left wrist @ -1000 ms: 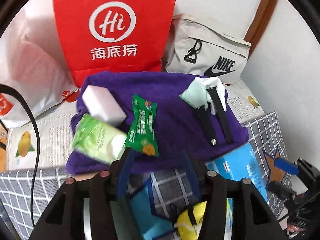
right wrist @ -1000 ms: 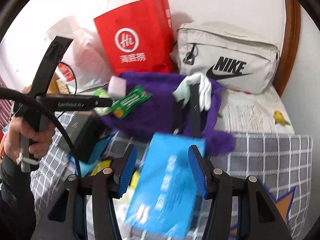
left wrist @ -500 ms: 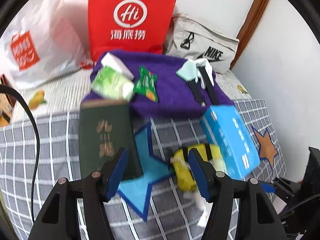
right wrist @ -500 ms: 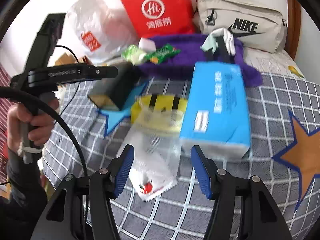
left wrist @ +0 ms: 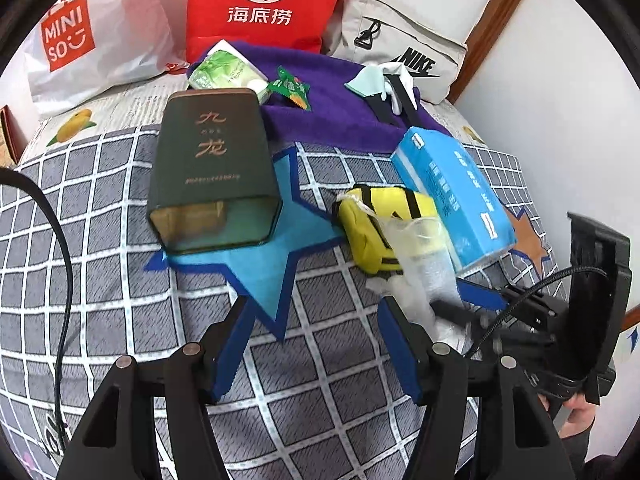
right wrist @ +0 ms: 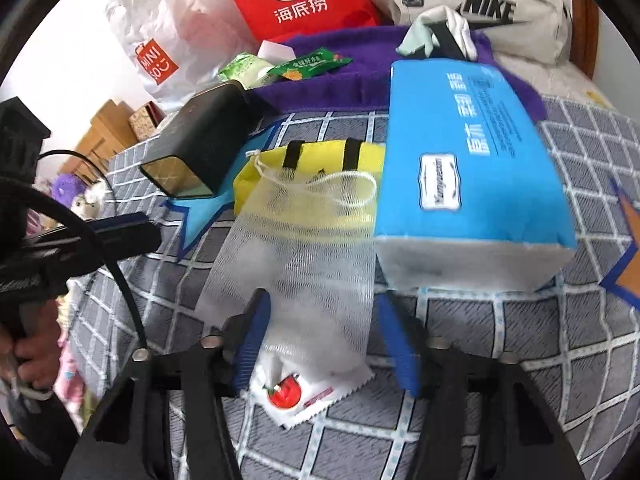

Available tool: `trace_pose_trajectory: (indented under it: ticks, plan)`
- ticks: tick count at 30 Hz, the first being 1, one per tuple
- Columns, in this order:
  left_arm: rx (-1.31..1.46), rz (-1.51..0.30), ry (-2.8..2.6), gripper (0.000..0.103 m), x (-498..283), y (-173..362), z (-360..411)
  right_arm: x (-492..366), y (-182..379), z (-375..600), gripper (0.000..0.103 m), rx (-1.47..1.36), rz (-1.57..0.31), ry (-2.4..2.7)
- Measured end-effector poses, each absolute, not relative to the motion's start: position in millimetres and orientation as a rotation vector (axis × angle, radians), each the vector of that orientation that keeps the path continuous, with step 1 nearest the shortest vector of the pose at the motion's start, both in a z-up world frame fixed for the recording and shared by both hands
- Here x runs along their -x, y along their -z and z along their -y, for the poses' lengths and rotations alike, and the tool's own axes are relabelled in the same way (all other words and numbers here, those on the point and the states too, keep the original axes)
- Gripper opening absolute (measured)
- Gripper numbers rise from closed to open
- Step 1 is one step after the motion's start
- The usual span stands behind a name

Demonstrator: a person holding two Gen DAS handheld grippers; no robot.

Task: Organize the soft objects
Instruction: 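Grasp the white mesh bag with the right gripper while the left gripper reaches toward the white plush toy, then grasp the white plush toy with the left gripper while the right gripper lifts the mesh bag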

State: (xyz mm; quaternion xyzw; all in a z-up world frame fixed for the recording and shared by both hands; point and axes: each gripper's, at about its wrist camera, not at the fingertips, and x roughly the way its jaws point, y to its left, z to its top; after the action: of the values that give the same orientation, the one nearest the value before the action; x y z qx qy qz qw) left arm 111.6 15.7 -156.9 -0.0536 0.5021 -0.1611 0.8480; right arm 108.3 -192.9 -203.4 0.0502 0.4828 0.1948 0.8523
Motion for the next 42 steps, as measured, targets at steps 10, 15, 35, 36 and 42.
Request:
trace_pose_trajectory:
  ticks: [10, 15, 35, 36, 42]
  plan:
    - [0.146, -1.05, 0.334, 0.062, -103, 159, -23, -69, 177, 205, 0.003, -0.057, -0.952, -0.439]
    - [0.141, -1.051, 0.338, 0.062, -99, 161, -20, -41, 167, 237, 0.003, -0.023, -0.964, -0.414]
    - [0.137, -1.065, 0.369, 0.062, -95, 168, -10, -60, 213, 237, 0.095, -0.097, -1.045, -0.296]
    - [0.138, -1.064, 0.368, 0.062, -95, 168, -10, -59, 216, 232, 0.094, -0.064, -1.04, -0.281]
    - [0.129, -1.073, 0.369, 0.062, -94, 171, -5, -51, 217, 219, 0.051, 0.083, -0.978, -0.254]
